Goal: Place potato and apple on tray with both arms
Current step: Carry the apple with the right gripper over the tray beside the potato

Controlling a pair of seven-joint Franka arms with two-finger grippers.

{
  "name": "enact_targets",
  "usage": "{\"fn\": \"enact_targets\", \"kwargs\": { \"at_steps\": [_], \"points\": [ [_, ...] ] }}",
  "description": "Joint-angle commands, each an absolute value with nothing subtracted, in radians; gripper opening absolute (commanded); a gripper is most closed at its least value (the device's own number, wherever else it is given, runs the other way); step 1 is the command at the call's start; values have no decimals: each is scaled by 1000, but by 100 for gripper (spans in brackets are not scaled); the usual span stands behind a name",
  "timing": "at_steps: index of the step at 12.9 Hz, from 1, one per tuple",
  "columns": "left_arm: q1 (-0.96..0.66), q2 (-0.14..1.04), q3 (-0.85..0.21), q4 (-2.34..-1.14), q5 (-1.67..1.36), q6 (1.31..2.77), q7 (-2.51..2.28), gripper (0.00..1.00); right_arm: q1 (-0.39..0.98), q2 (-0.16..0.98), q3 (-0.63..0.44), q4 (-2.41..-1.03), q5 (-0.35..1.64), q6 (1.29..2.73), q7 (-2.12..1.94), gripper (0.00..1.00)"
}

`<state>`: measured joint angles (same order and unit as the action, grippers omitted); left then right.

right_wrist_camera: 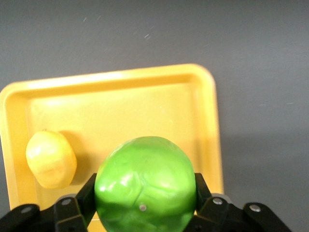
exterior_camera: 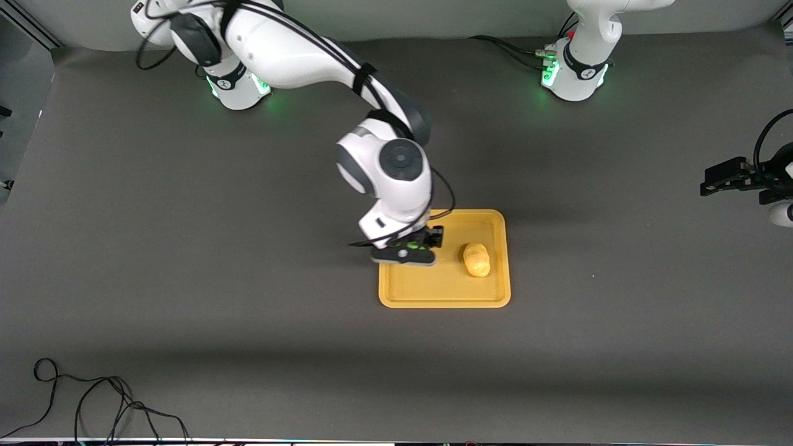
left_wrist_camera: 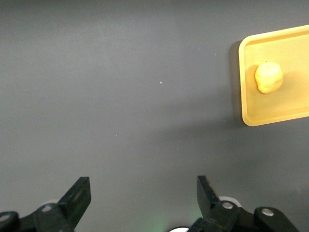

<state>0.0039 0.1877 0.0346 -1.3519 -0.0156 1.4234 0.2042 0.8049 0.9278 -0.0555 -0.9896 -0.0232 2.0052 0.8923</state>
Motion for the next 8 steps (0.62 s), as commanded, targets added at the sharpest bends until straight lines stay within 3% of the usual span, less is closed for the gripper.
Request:
{"fn": "enact_targets", "kwargs": {
  "at_steps": [1,8],
  "points": [
    [-6,183,44,-1355,-5,1431,215,99,807,1009,-63,-920,-38,2063,902,43],
    [3,187,48,-1347,-11,1431,209,99,828,1106,-61,-923,-71,2174,896,43]
  ]
}}
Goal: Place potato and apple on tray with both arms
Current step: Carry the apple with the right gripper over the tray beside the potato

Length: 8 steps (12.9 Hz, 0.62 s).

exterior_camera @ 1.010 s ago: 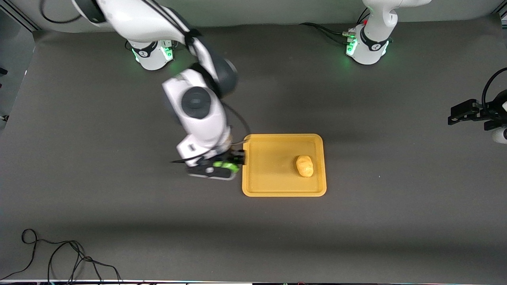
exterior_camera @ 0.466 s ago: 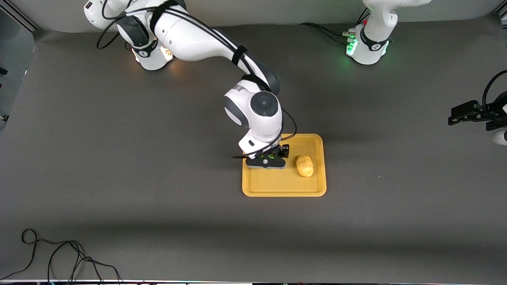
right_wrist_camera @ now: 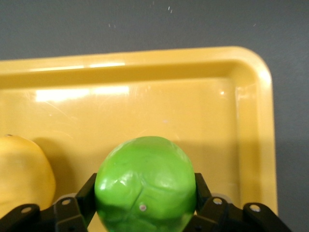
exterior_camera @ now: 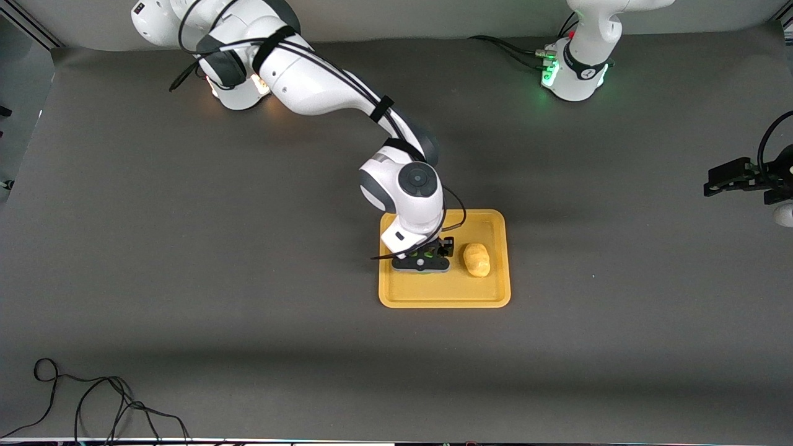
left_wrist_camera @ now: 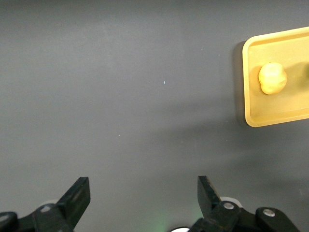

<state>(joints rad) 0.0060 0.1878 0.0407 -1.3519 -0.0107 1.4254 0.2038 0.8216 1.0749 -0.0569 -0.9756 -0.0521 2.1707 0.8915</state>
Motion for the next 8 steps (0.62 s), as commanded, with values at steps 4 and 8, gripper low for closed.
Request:
{"fn": "enact_targets", "kwargs": {
  "at_steps": [4,8],
  "points": [
    [3,186,46,-1345,-12,1428,207,99,831,1120,-61,-928,-71,2175,893,43],
    [2,186,46,-1345,-6,1425,207,99,831,1138,-61,-930,-71,2198,896,51]
  ]
}}
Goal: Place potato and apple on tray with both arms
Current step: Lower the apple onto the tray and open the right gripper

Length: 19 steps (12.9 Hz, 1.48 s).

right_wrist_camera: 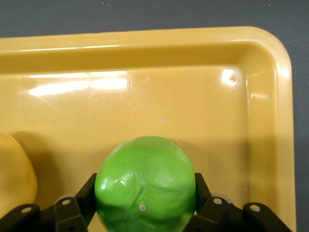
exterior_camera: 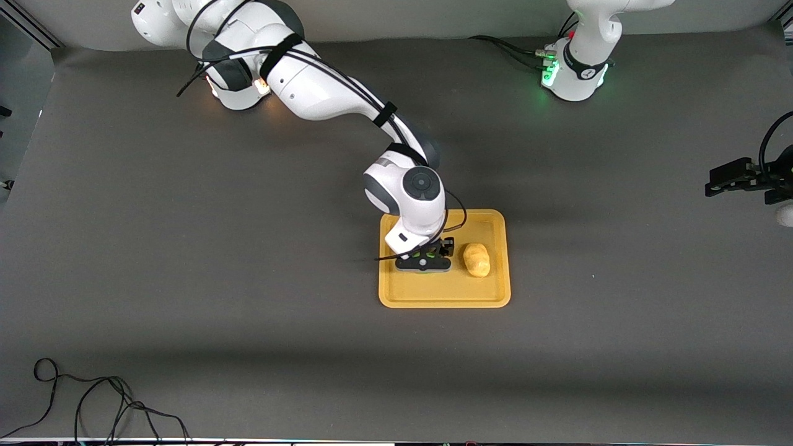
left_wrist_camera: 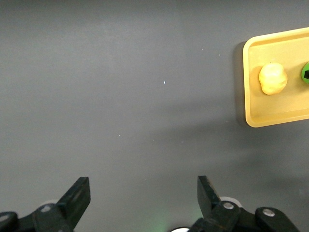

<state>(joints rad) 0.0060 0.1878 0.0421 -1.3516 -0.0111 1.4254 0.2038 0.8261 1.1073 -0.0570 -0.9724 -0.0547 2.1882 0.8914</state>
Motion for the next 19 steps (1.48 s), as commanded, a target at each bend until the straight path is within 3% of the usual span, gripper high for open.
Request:
{"fn": "enact_targets", "kwargs": {
  "at_steps": [1,2,5,7,14,17,19],
  "points": [
    [-8,186,49,-1345,-3,1422,207,99,831,1138,-61,-930,-71,2198,900,84],
    [-12,186,49,-1345,-3,1422,206,99,831,1134,-61,-930,-69,2197,902,100],
    [-15,186,54,-1345,-2,1420,206,98,830,1094,-61,-928,-68,2136,905,100],
    [-78,186,131,-1345,-6,1425,210,98,828,1033,-61,-927,-66,2050,904,100],
    [-75,186,137,-1345,-8,1428,221,99,692,714,-72,-931,-60,1694,760,100],
    [-74,186,137,-1345,-14,1431,222,100,591,551,-74,-1009,-55,1548,602,100],
    [-74,186,137,-1347,-17,1431,222,100,490,392,-75,-1173,-51,1529,400,100]
  ]
}}
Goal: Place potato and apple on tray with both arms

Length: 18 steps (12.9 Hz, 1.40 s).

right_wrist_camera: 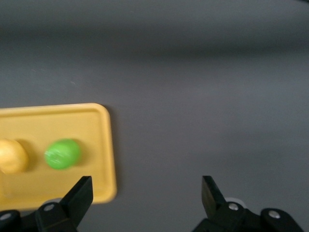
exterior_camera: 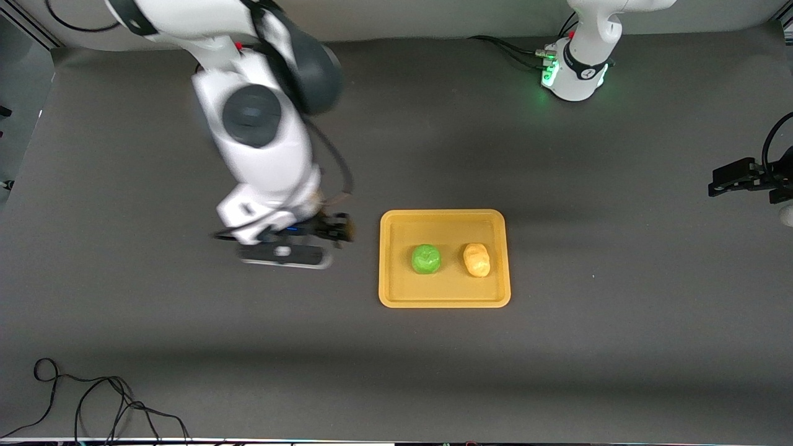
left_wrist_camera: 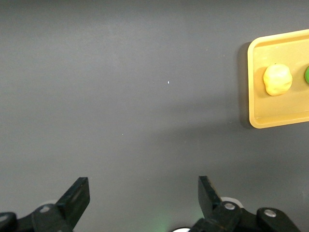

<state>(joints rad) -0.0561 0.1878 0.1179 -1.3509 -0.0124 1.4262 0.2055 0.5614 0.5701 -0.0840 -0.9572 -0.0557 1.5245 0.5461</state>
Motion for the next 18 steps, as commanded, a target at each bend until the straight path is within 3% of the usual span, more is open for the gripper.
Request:
{"fn": "enact_targets", "kwargs": {
  "at_steps": [1,3,7,12,18],
  "points": [
    [-74,186,137,-1345,-17,1433,222,100,436,312,-77,-1249,-34,1531,305,100],
    [-74,186,137,-1345,-18,1431,222,100,318,180,-71,-1391,-31,1552,172,100],
    [-74,186,137,-1345,-15,1431,222,99,157,23,-69,-1589,-31,1627,35,100],
    [-75,186,137,-1345,-17,1431,222,99,22,23,-60,-1583,-32,1623,-46,100],
    [-74,189,137,-1342,-12,1431,219,100,18,32,-61,-1563,-34,1617,-41,100]
  ]
}}
